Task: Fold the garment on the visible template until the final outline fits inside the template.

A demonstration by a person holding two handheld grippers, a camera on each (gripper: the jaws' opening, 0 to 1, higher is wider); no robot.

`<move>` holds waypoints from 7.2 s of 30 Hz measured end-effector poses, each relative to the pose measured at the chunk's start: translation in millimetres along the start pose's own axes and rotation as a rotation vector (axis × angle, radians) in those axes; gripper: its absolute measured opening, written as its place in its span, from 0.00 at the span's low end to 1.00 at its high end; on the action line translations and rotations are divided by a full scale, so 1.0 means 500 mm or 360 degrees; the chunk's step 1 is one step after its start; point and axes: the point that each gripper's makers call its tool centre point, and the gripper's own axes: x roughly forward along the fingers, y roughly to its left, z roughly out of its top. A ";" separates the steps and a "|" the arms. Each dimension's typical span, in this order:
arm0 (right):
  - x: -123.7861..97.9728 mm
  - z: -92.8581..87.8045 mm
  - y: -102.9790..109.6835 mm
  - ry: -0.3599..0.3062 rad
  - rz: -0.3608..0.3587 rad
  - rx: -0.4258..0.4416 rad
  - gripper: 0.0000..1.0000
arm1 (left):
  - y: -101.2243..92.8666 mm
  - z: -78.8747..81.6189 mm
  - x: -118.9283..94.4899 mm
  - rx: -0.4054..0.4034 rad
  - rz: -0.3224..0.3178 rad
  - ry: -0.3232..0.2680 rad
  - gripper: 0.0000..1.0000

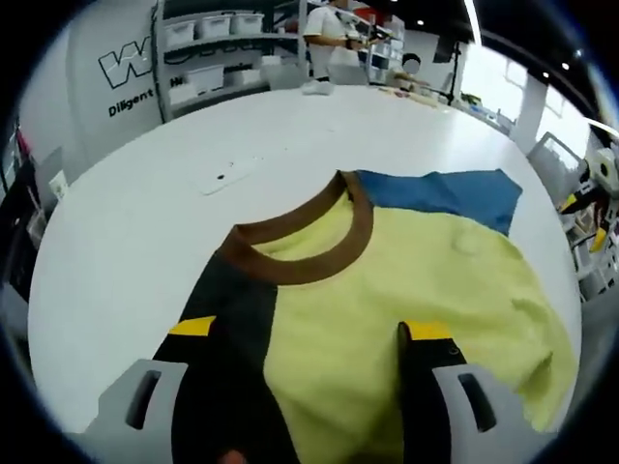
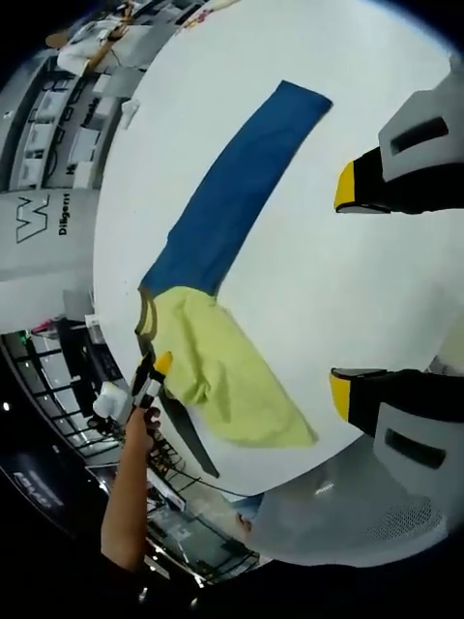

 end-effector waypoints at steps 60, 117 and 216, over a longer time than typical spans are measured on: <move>0.096 0.114 0.268 -0.0146 0.0371 -0.0365 0.60 | -0.047 -0.034 -0.308 0.0158 0.0134 -0.0199 0.86; 0.141 0.125 0.365 -0.0035 0.0400 -0.0944 0.00 | -0.176 -0.198 -0.440 0.0026 0.0122 -0.0282 0.83; 0.022 0.157 0.258 -0.0141 0.0371 -0.0609 0.00 | -0.230 -0.279 -0.349 0.0224 -0.0023 0.0300 0.24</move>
